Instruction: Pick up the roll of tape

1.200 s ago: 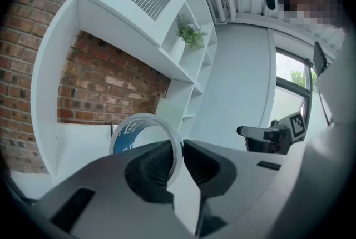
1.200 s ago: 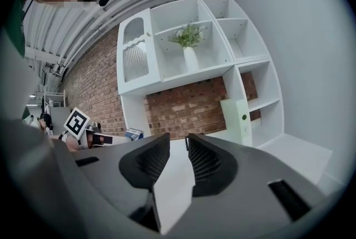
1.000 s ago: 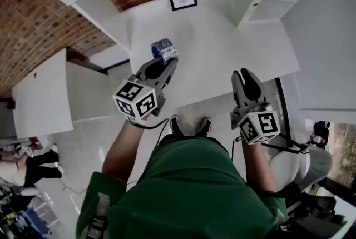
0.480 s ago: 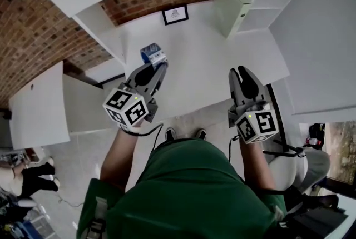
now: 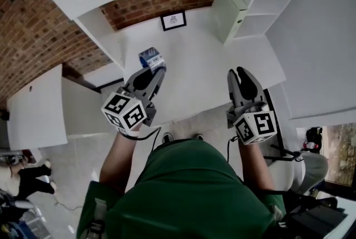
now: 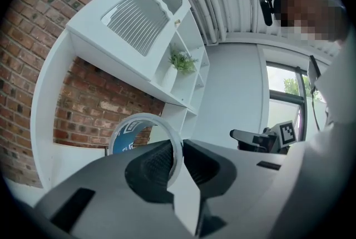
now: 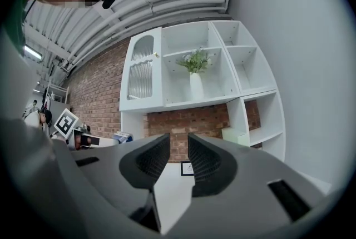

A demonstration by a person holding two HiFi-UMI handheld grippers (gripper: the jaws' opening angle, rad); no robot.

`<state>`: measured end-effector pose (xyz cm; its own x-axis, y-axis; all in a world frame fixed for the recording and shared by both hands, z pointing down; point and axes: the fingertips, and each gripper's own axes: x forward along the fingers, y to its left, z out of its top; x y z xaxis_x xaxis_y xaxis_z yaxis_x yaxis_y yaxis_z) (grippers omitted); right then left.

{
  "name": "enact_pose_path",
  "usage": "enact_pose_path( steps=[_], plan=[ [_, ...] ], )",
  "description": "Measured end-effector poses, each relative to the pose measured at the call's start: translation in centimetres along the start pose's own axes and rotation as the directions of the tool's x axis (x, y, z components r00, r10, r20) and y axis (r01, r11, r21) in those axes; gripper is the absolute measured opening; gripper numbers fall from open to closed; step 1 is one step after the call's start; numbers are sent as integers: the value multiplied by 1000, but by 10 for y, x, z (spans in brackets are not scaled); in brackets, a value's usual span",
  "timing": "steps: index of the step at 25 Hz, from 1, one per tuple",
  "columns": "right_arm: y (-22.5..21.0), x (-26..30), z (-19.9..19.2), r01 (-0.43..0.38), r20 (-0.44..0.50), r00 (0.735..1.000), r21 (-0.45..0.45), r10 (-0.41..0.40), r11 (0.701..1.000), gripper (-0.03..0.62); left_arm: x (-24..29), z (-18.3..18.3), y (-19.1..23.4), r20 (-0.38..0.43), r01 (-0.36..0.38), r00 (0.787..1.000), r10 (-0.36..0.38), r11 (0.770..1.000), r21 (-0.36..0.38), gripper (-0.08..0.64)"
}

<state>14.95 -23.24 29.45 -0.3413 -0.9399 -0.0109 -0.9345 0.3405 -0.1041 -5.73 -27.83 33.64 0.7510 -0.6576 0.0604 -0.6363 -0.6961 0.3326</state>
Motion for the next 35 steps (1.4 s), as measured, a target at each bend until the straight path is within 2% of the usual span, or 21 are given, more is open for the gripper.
enact_pose_path(
  steps=[24,35],
  plan=[
    [-2,-2,5,-13,13,1000,7,13,1000,117,-4,-9,1,-24,-20,1000,20,1000,-2,67],
    [-1,-3,6,1,17,1000,2,-1,1000,89,-9,-10,4,-27,-25,999,25,1000,-3,67]
  ],
)
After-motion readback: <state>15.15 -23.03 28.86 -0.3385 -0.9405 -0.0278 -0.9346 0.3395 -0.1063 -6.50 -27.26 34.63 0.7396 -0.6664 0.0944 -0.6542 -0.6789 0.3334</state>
